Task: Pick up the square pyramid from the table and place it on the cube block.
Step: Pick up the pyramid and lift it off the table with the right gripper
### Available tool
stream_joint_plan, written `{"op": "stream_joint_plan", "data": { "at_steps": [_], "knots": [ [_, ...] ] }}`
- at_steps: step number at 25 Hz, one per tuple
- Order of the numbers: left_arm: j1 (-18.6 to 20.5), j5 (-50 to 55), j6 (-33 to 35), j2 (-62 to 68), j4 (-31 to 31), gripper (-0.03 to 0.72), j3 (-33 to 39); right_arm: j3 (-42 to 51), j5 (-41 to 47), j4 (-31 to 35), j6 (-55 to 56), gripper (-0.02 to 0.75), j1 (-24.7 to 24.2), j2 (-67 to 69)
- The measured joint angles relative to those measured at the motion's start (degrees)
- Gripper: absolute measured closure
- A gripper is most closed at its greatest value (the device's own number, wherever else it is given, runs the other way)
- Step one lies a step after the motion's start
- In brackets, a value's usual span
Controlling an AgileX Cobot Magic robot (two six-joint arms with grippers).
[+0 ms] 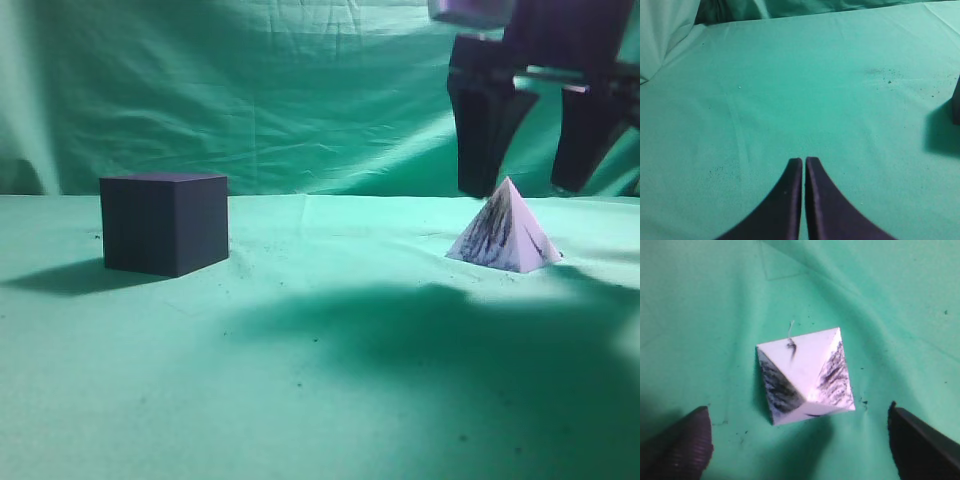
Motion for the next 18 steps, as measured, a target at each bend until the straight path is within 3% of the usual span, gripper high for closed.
{"op": "stream_joint_plan", "data": {
  "at_steps": [13,14,18],
  "knots": [
    [0.0,0.0,0.0,0.0,0.0,0.688,0.0,-0.56,-5.67,-1.52,0.03,0.139,0.0,8.35],
    [0.0,0.0,0.0,0.0,0.0,0.688,0.0,-0.56,-5.92,-1.52,0.03,0.199,0.0,8.45],
    [0.0,0.0,0.0,0.0,0.0,0.688,0.0,-0.9,-6.38,-1.63,0.03,0.315,0.04,8.74]
  ]
}}
